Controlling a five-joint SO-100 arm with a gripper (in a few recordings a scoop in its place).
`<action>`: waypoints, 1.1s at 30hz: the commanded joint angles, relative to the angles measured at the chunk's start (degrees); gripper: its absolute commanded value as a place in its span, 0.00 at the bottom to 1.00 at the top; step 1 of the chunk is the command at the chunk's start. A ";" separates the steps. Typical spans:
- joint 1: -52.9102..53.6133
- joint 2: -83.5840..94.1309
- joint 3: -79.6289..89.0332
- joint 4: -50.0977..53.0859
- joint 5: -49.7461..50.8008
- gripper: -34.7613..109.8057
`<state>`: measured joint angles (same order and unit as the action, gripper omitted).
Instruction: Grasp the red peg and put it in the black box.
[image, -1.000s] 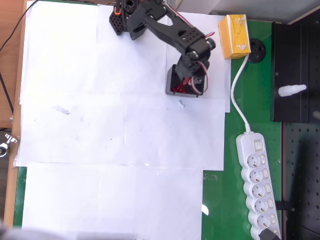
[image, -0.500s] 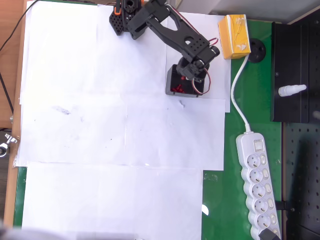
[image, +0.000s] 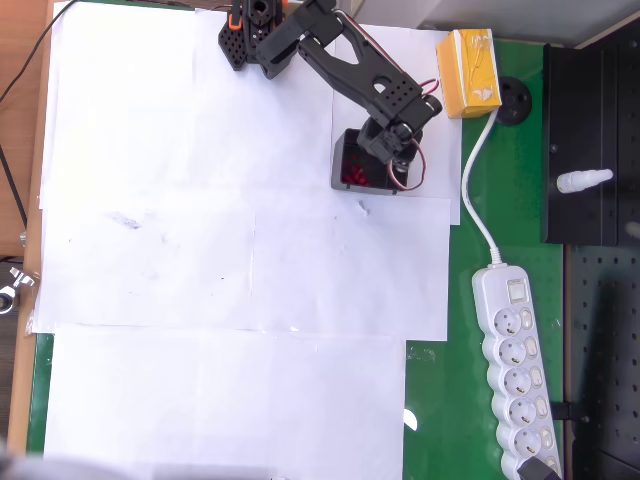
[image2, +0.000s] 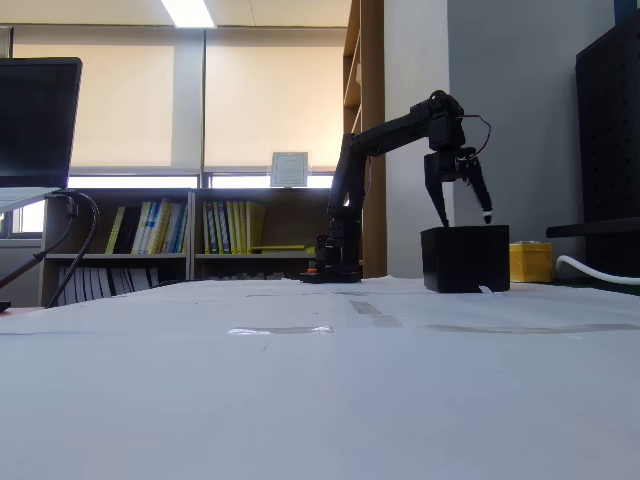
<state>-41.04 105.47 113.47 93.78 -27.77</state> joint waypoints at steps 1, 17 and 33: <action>1.76 -6.33 1.23 0.70 -0.97 0.52; 26.10 -38.85 -15.82 -6.77 -23.03 0.24; 33.22 -89.82 -69.70 -24.26 -42.71 0.24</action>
<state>-9.23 25.49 47.90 72.07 -64.86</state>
